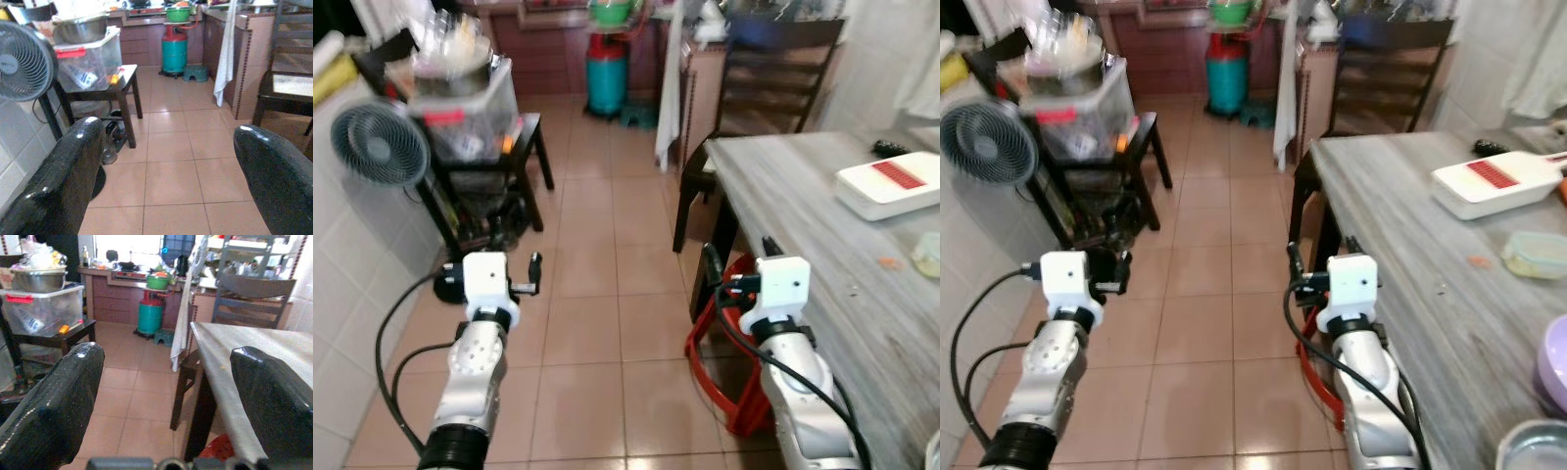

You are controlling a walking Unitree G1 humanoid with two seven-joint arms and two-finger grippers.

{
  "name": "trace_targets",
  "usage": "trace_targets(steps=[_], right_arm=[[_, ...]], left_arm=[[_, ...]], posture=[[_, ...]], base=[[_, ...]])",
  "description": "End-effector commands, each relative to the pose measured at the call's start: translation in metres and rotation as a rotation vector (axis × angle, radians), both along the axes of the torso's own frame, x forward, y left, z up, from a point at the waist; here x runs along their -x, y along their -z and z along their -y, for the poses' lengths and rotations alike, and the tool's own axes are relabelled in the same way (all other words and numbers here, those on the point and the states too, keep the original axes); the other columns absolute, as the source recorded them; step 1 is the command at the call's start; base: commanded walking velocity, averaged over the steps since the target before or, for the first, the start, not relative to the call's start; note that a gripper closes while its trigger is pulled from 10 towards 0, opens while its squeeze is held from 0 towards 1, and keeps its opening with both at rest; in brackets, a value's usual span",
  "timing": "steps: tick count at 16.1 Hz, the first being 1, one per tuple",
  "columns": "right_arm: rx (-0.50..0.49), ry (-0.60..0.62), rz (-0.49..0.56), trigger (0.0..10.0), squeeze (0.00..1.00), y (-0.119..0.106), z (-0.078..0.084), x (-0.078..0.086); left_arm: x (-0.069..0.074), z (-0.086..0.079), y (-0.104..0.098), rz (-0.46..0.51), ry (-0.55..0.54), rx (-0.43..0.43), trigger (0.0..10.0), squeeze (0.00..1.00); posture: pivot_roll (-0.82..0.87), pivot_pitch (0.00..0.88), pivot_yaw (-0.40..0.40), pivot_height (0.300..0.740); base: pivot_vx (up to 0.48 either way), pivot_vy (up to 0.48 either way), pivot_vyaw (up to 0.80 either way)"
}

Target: Setting the table

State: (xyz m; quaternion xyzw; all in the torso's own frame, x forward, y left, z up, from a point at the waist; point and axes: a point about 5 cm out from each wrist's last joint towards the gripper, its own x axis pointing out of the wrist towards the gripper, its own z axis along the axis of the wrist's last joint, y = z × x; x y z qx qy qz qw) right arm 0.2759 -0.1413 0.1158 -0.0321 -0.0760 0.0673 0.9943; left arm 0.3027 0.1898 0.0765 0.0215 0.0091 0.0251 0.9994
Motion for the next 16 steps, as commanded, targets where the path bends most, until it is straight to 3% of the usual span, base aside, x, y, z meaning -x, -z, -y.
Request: trace_targets(steps=[1, 13, 16], right_arm=[[-0.018, -0.009, -0.01, 10.0, 0.0, 0.0013, -0.0028, -0.0008], [-0.034, -0.006, 0.0, 10.0, 0.0, 0.0006, -0.0028, -0.0024], [-0.034, -0.006, 0.0, 10.0, 0.0, 0.0007, -0.0027, -0.0022]], left_arm=[[-0.0007, -0.0032, -0.0007, -0.001, -0.013, -0.009, 10.0, 0.0], [-0.0037, -0.0051, 0.0027, -0.024, -0.027, -0.017, 10.0, 0.0], [-0.0044, -0.005, 0.0034, -0.027, -0.026, -0.021, 10.0, 0.0]], posture=[[-0.02, 0.0, 0.012, 0.74], [-0.02, 0.0, 0.017, 0.74], [-0.02, 0.0, 0.02, 0.74]], base=[[0.0, 0.0, 0.0], [0.0, 0.301, 0.0], [0.0, 0.374, 0.52]])
